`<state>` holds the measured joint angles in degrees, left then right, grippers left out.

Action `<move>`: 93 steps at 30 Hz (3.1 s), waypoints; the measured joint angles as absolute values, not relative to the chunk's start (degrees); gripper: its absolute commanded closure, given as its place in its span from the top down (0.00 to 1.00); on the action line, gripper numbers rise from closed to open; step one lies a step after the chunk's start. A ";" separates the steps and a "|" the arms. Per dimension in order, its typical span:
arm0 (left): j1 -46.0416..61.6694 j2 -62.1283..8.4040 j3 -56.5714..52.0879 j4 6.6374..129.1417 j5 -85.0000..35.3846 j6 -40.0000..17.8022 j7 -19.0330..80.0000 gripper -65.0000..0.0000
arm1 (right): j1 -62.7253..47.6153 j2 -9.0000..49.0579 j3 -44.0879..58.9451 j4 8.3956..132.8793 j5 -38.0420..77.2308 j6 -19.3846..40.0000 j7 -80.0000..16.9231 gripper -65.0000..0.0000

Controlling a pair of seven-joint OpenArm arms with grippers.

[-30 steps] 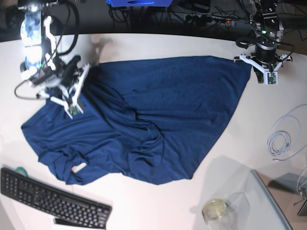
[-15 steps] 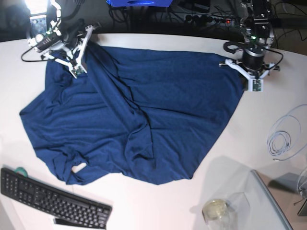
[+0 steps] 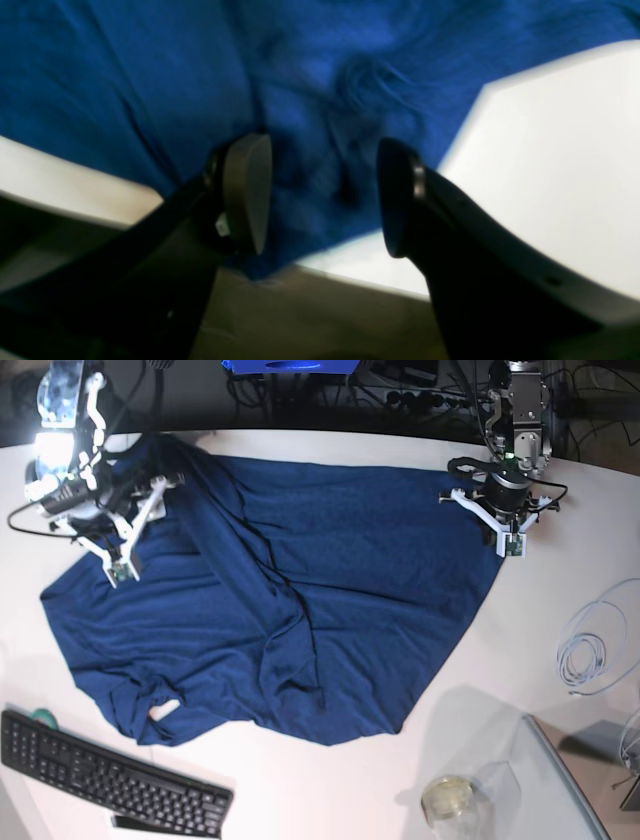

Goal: Layout the t-shirt on the table in an organized manner, then fold the t-shirt properly
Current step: 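Pull the shirt edges apart with both grippers to stretch it, then drag the shirt corner with the left gripper away from the right gripper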

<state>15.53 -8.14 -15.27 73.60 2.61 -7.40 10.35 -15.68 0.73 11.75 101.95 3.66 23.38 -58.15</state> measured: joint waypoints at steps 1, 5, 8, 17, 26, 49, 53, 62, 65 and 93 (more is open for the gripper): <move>15.42 -8.19 -15.33 73.34 2.59 -7.38 10.33 0.00 | -14.39 -0.03 12.56 99.83 4.08 20.82 -57.76 0.49; 15.29 -8.05 -15.42 73.23 2.59 -7.51 10.28 0.00 | -11.88 -1.15 14.63 95.07 2.72 14.22 -54.72 0.49; 15.49 -8.10 -15.66 73.23 2.59 -7.44 10.17 0.00 | -9.93 -2.02 14.63 91.53 3.14 10.94 -53.65 0.49; 15.57 -8.14 -15.66 73.23 2.59 -7.35 10.07 0.00 | -8.60 -1.89 14.41 84.97 3.22 8.97 -48.95 0.37; 15.53 -9.41 -15.70 72.12 2.59 -7.35 9.34 0.00 | -7.60 1.34 19.46 84.55 3.66 8.97 -49.32 0.01; 14.72 -2.55 -11.46 82.17 2.57 -7.18 11.14 0.00 | -3.11 5.85 19.40 77.78 3.42 9.15 -52.51 0.05; 15.66 -2.20 -10.39 84.38 2.35 -7.46 11.31 0.00 | -3.42 5.82 19.40 79.26 3.31 9.17 -52.58 0.31; 16.16 -1.72 -4.36 79.61 2.55 -7.75 10.55 0.00 | -4.40 4.14 22.63 85.65 3.44 8.99 -52.49 0.55; 16.21 -1.98 -4.60 76.16 2.15 -7.53 9.47 0.00 | -4.34 3.55 23.53 85.19 3.42 8.99 -51.64 0.55; 13.06 -9.65 -4.95 69.76 1.50 -7.09 5.78 0.00 | -0.21 12.16 23.83 69.93 3.79 8.97 -49.15 0.00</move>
